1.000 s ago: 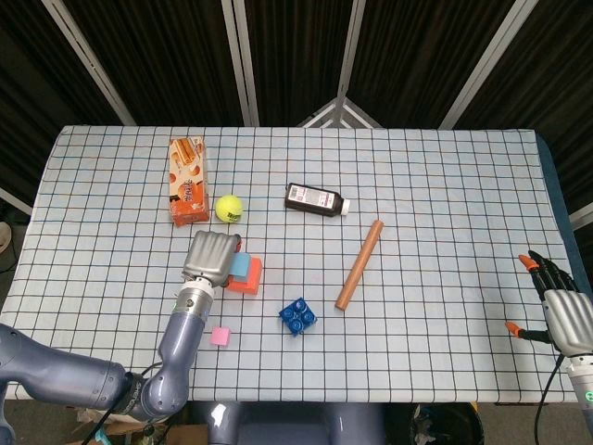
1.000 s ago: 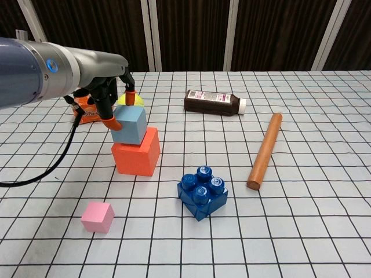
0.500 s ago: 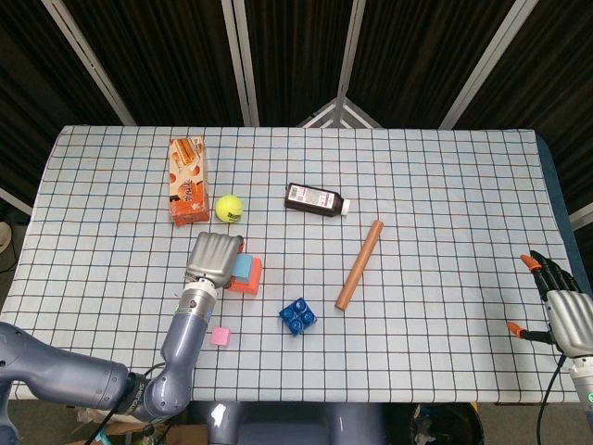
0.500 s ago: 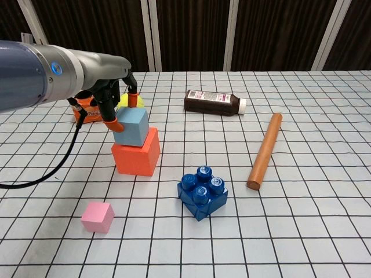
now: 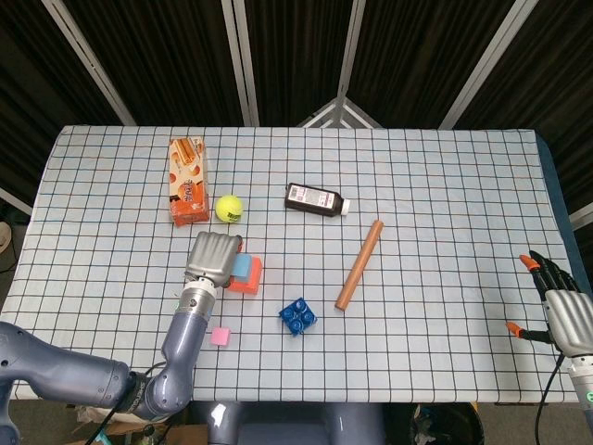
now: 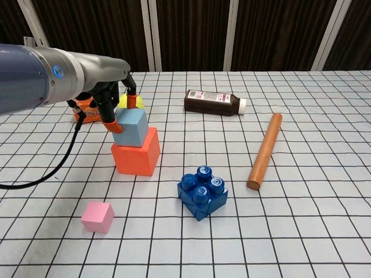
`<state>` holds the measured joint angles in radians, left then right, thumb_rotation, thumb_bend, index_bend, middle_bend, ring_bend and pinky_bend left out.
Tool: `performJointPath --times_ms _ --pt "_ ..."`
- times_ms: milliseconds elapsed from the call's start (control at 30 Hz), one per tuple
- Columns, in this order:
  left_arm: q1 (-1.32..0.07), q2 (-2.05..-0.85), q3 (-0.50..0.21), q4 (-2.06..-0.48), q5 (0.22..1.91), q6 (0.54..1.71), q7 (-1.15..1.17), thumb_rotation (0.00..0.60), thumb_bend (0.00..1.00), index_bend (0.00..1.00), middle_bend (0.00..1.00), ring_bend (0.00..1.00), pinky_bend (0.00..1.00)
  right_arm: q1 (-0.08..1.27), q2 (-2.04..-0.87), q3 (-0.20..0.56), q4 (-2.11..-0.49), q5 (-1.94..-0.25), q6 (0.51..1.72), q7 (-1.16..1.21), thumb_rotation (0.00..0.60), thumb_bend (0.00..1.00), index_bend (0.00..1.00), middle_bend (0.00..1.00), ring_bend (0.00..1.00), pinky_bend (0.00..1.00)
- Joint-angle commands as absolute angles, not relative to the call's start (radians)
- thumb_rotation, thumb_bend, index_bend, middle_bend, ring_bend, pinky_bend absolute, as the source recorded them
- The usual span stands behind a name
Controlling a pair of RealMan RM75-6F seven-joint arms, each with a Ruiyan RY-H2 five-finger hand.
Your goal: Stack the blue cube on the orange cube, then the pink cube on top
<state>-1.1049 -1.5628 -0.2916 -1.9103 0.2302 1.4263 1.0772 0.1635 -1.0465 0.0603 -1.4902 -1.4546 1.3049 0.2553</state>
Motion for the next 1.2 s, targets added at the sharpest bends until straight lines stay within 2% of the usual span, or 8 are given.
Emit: performJointPath --times_ms 33,200,400,800,1000,1200 --pt "-1.104 -1.563 -0.291 -1.912 0.232 1.427 1.076 0.6 0.34 0.44 0.8 0.75 0.82 0.163 -1.046 0.06 -1.491 -1.455 1.305 0.255 0.6 0.13 0.0 0.01 0.06 0.13" --pt "-1.104 -1.563 -0.29 -1.912 0.233 1.426 1.076 0.6 0.33 0.41 0.8 0.75 0.82 0.163 -1.046 0.061 -1.492 -1.452 1.304 0.254 0.6 0.13 0.0 0.01 0.06 0.13" --pt "-1.105 -1.565 -0.284 -1.908 0.244 1.422 1.076 0.6 0.2 0.34 0.79 0.75 0.82 0.164 -1.045 0.06 -1.493 -1.451 1.3 0.253 0.6 0.13 0.0 0.01 0.06 0.13" --pt "-1.108 -1.567 -0.273 -1.919 0.258 1.437 1.092 0.6 0.1 0.28 0.78 0.74 0.82 0.165 -1.041 0.06 -1.501 -1.44 1.29 0.248 0.6 0.13 0.0 0.01 0.06 0.13" --pt "-1.078 -1.493 -0.283 -2.02 0.291 1.465 1.062 0.6 0.08 0.25 0.77 0.73 0.81 0.166 -1.038 0.061 -1.506 -1.434 1.283 0.246 0.6 0.13 0.0 0.02 0.06 0.13" --pt "-1.005 -1.371 -0.255 -2.163 0.415 1.508 0.99 0.6 0.08 0.28 0.77 0.73 0.81 0.168 -1.036 0.06 -1.513 -1.428 1.275 0.238 0.6 0.13 0.0 0.01 0.06 0.13"
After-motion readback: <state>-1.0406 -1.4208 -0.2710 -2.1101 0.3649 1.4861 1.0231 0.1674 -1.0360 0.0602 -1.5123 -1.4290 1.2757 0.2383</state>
